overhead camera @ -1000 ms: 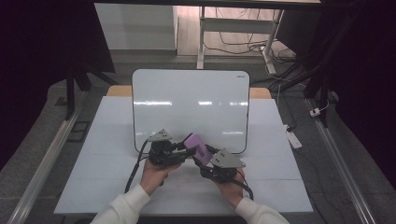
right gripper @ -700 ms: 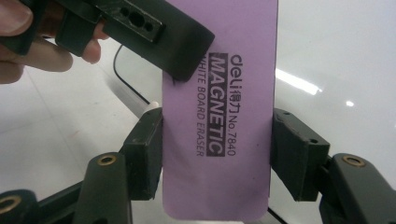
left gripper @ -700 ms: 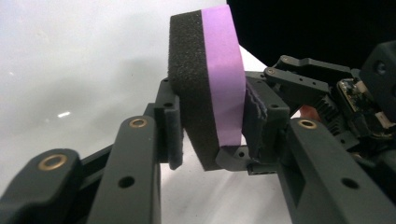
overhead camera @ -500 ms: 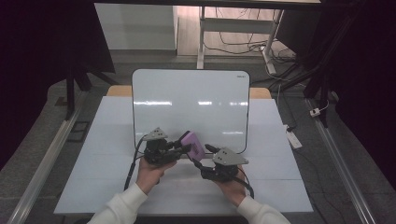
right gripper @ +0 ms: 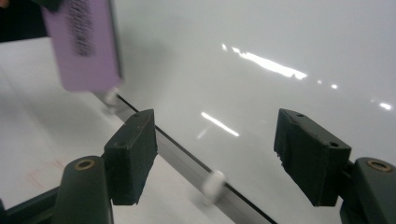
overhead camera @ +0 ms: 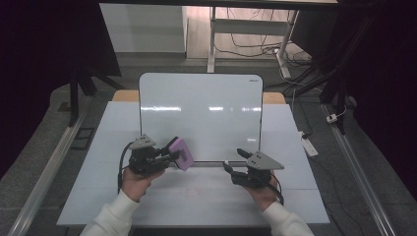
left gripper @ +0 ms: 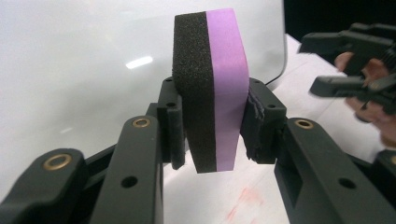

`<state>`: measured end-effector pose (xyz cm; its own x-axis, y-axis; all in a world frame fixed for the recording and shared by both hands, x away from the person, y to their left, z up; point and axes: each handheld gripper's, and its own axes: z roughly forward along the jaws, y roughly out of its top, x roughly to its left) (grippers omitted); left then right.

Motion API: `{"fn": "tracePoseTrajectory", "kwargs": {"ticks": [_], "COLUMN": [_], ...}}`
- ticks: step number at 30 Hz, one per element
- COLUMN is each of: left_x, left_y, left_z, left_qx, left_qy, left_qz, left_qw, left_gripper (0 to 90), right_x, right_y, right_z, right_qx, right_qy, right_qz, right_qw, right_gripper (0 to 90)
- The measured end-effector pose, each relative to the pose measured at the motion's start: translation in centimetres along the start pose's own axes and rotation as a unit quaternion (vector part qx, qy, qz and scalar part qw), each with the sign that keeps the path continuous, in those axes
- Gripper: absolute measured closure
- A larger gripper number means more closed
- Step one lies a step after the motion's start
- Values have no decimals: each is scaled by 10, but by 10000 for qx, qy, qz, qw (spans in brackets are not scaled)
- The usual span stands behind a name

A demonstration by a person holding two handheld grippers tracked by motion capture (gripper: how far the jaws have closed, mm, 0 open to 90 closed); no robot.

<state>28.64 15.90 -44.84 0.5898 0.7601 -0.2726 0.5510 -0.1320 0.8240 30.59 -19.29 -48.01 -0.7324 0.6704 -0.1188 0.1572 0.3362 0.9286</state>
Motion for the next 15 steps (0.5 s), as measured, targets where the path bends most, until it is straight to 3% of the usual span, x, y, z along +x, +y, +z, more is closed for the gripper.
{"fn": "tracePoseTrajectory", "kwargs": {"ticks": [7, 15], "left_x": [17, 42], "left_y": [-3, -7], "left_z": [-18, -39], "left_qx": [76, 184], "left_qy": [348, 677], "left_qz": [-84, -324], "left_qw": [9993, 9970], "left_gripper": [630, 630], "right_x": [-16, -28], "right_y": [-9, -17], "right_z": [-9, -22], "right_qx": [113, 129], "right_qy": [-267, -467], "right_qz": [38, 108], "right_qw": [9996, 9988], "right_gripper": [294, 295]}}
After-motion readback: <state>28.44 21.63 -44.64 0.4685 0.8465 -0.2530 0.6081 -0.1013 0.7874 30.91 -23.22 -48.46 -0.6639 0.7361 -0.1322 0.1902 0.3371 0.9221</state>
